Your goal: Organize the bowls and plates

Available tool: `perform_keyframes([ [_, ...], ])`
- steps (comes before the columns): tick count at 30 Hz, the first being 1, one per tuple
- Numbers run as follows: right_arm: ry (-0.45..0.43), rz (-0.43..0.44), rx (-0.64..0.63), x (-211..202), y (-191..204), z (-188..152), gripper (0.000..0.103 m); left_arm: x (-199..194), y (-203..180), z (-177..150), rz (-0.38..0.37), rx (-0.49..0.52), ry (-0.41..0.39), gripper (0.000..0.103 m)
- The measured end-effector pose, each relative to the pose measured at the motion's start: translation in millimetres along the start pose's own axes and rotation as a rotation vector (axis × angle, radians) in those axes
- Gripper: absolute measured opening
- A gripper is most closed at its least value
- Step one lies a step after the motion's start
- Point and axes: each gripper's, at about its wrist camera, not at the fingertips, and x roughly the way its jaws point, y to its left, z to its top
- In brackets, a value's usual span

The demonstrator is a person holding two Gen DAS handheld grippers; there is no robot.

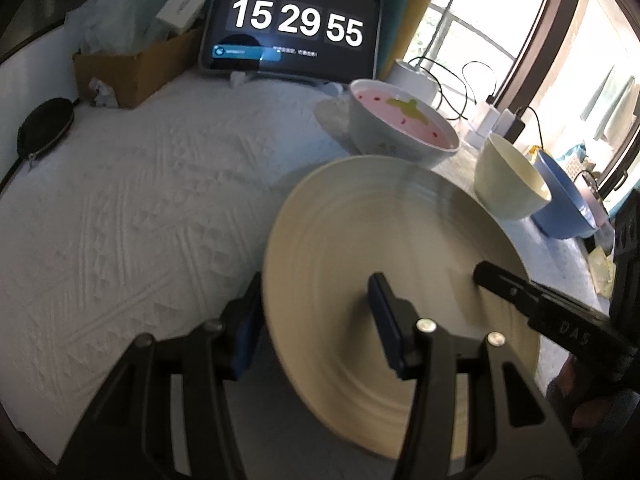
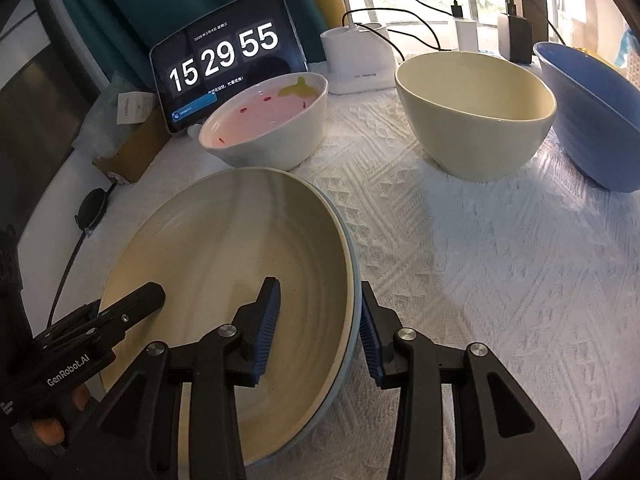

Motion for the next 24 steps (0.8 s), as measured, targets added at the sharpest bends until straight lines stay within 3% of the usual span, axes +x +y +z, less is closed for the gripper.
perform_keyframes([
  [6, -0.026, -0.035, -0.036, -2.1, 5.2, -1.7, 0.041, -0.2, 0.5, 0.6, -0.001, 0.002, -0.002, 0.052],
  [14, -0.015, -0.018, -0.042, -5.2, 2.2, -5.1, 0.044, -4.2, 1.2, -0.7, 0.021, -0.008, 0.001, 0.053],
  [24, -0.018, -0.017, -0.06, -20.5, -1.2, -15.2, 0.057, -35.6, -4.1, -1.0, 0.119, 0.043, -0.122, 0.053],
])
